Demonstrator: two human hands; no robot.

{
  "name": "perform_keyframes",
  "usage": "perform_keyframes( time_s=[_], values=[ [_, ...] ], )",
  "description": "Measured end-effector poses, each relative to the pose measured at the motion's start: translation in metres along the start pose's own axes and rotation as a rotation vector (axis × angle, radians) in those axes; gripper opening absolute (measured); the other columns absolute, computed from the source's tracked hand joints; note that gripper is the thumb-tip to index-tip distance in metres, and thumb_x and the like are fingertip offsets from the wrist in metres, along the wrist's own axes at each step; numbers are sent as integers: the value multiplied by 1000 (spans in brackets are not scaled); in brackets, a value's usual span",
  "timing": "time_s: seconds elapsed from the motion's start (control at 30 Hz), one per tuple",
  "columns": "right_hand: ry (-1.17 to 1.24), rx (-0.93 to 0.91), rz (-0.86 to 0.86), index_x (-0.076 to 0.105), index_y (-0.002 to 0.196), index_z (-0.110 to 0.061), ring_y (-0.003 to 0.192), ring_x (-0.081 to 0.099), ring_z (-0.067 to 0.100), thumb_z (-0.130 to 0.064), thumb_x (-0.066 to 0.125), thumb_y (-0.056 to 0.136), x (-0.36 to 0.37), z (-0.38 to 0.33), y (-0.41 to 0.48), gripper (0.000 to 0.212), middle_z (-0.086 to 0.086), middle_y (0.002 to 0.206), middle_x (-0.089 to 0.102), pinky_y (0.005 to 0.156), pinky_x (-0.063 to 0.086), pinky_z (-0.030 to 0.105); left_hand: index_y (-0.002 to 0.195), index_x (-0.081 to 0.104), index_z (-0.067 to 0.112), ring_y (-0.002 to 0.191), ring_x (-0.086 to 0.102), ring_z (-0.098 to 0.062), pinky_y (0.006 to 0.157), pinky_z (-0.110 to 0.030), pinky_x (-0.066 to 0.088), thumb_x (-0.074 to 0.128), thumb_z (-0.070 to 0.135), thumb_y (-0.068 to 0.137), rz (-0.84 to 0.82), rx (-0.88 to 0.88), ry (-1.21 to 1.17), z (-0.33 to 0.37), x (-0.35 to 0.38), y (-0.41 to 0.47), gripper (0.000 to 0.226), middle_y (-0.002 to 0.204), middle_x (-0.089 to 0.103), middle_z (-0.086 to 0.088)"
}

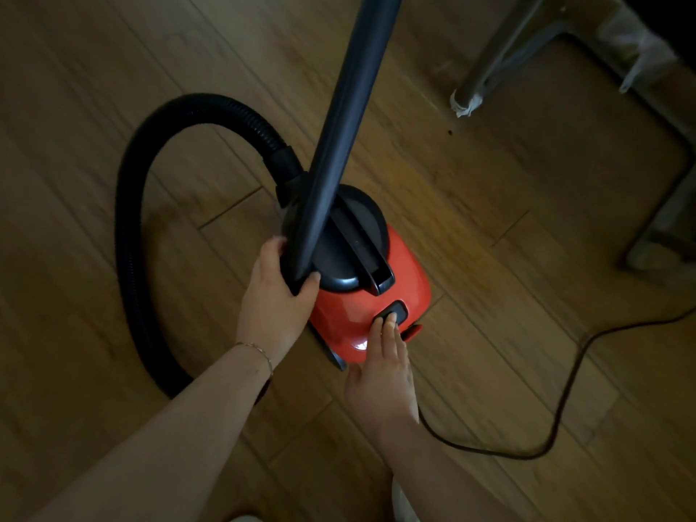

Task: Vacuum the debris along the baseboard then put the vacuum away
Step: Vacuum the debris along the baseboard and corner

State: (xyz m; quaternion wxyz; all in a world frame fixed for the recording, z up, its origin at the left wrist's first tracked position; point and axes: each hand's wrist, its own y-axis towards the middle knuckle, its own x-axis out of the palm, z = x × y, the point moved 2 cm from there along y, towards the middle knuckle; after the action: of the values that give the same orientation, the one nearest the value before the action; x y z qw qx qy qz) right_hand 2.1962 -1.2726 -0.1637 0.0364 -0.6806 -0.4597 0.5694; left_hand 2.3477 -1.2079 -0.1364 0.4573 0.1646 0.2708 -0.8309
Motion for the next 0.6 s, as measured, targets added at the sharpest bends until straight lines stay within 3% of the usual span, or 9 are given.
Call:
perform_keyframes(
  time_s=[0.07, 0.23, 0.3, 0.37, 0.4, 0.47, 0.53, 0.6],
  values=[
    [-33, -6, -15, -6, 152, -9, 149, -9, 19, -21, 37, 96, -3, 2, 0, 72, 8, 161, -12, 119, -5, 29, 124, 40, 24, 99, 56, -11, 65, -14, 40, 67, 28, 83, -28, -66, -17, -4, 3, -1, 49, 121, 50, 4],
    [-85, 6, -51, -7, 152, -9, 149, -8, 20, -25, 35, 99, -8, -1, 2, 70, 9, 161, -14, 115, -9, 27, 125, 43, 24, 98, 55, -7, 69, -13, 42, 65, 31, 85, -98, -62, -32, -5, 6, -11, 47, 118, 49, 5],
    [-34, 27, -65, -6, 153, -9, 149, -8, 20, -25, 35, 100, -13, -6, 0, 69, 9, 161, -12, 118, -4, 29, 126, 42, 25, 86, 58, -7, 60, -13, 41, 61, 37, 87, -134, -59, 2, 2, 2, -12, 45, 104, 57, 6],
    [22, 15, -23, 8, 153, -8, 149, 4, 23, -25, 35, 99, -25, -13, -6, 63, 9, 162, 5, 121, 9, 33, 125, 40, 27, 74, 59, -3, 54, -13, 39, 57, 42, 88, -191, -72, 34, 7, -5, -14, 43, 90, 59, 10],
    [47, -18, 58, 23, 150, -7, 145, 20, 25, -25, 35, 96, -33, -18, -10, 58, 9, 157, 25, 118, 22, 36, 122, 39, 27, 71, 59, -2, 52, -13, 39, 56, 43, 89, -211, -80, 35, 10, -9, -14, 41, 87, 59, 11],
    [180, -101, 216, 53, 131, -12, 120, 53, 22, -24, 38, 93, -53, -37, -18, 43, 5, 128, 60, 98, 46, 38, 117, 38, 28, 66, 60, -2, 48, -12, 38, 56, 44, 89, -223, -103, 22, 17, -18, -17, 37, 82, 60, 9],
    [341, -128, 170, 56, 121, -25, 96, 63, 8, -25, 43, 97, -73, -69, -23, 27, -6, 107, 67, 77, 53, 27, 113, 35, 28, 62, 61, -4, 45, -12, 38, 55, 44, 89, -218, -153, -33, 25, -27, -21, 35, 79, 62, 5],
    [520, -87, -23, 48, 117, -37, 80, 63, -4, -25, 47, 97, -83, -100, -24, 23, -17, 96, 63, 65, 50, 16, 111, 34, 27, 66, 63, -5, 47, -12, 41, 57, 41, 90, -184, -229, -163, 35, -40, -22, 34, 85, 65, 2]
  ],
)
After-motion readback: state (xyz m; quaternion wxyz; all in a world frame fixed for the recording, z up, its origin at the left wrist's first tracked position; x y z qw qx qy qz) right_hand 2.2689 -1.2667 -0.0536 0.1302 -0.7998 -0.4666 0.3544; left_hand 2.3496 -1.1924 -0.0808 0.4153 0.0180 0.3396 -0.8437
